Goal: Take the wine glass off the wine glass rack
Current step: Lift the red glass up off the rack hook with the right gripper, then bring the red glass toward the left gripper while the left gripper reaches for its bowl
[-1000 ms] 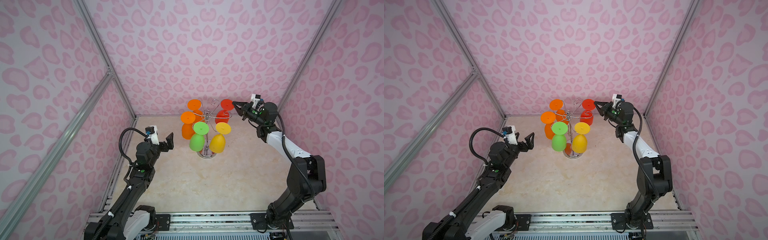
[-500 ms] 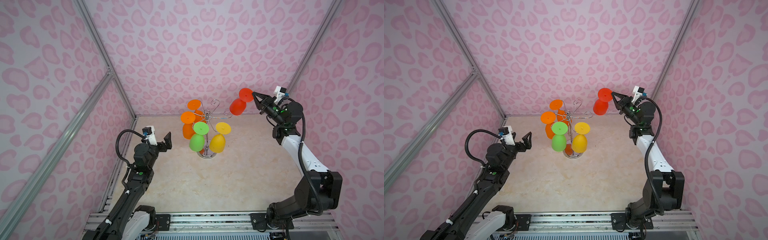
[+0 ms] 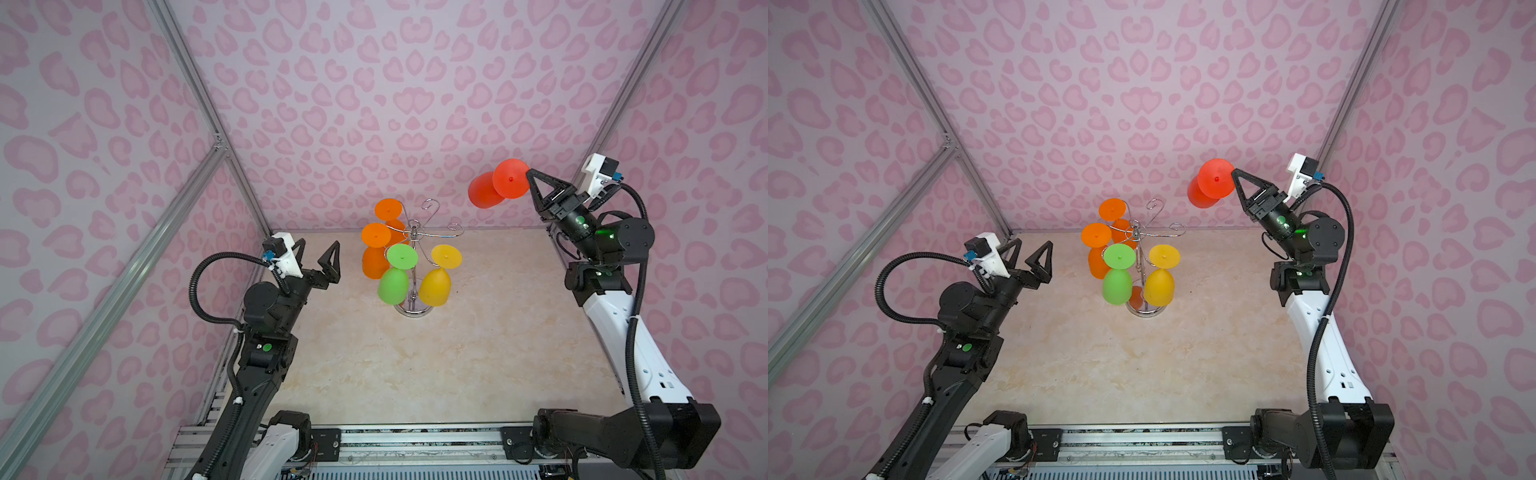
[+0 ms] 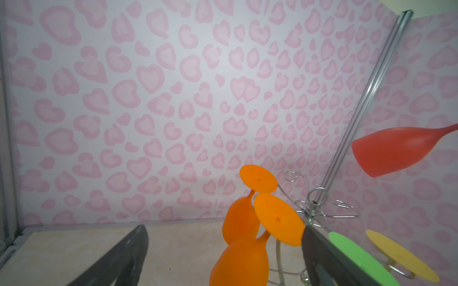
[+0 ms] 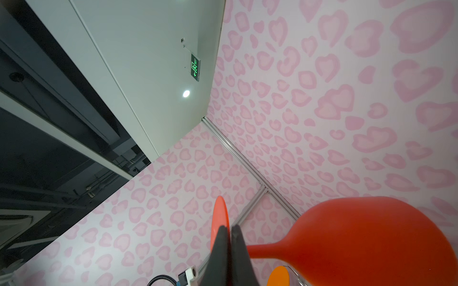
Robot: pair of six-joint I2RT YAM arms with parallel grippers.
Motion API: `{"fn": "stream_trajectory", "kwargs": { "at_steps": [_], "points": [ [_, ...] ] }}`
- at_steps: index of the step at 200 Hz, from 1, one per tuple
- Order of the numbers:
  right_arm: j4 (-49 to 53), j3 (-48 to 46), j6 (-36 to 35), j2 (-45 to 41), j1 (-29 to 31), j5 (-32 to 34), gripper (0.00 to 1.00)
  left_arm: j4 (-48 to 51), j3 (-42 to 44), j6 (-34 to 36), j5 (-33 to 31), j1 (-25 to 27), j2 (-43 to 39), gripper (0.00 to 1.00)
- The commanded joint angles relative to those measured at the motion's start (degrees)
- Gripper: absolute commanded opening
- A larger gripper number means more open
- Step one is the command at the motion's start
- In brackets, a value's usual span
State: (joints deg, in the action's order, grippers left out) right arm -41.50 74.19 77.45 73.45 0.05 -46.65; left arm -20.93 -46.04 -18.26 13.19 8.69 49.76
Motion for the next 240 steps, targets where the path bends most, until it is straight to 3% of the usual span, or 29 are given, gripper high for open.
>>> {"fn": "stream_trajectory", "kwargs": {
  "at_steps": [1, 48, 108, 152, 199, 240],
  "points": [
    [-5.05, 1.05, 0.44, -0.33, 3.01, -1.36, 0.0, -3.79, -4.61, -5.9, 13.42, -0.08, 3.44, 0.98],
    [-14.66, 2.0, 2.79, 2.41, 12.53, -1.99, 0.0, -8.73, -14.29, -11.84, 29.0, 0.96, 14.2, 0.99],
    [-31.48, 1.48, 11.67, 8.04, 19.29, -0.19, 0.0, -21.82, -17.41, -18.47, 39.23, 3.0, 23.37, 1.0],
    [-35.06, 0.28, 13.39, 10.06, 21.44, 0.51, 0.0, -29.47, -18.53, -20.98, 43.47, 5.57, 27.87, 1.0],
    [-44.09, -0.87, 19.86, 13.39, 22.41, 2.22, 0.0, -36.07, -18.98, -24.23, 41.99, 6.91, 29.99, 1.0],
    [-46.39, -1.3, 21.5, 15.09, 22.96, 2.8, 0.0, -39.6, -19.36, -26.73, 42.8, 8.32, 29.88, 0.93]
  ]
}}
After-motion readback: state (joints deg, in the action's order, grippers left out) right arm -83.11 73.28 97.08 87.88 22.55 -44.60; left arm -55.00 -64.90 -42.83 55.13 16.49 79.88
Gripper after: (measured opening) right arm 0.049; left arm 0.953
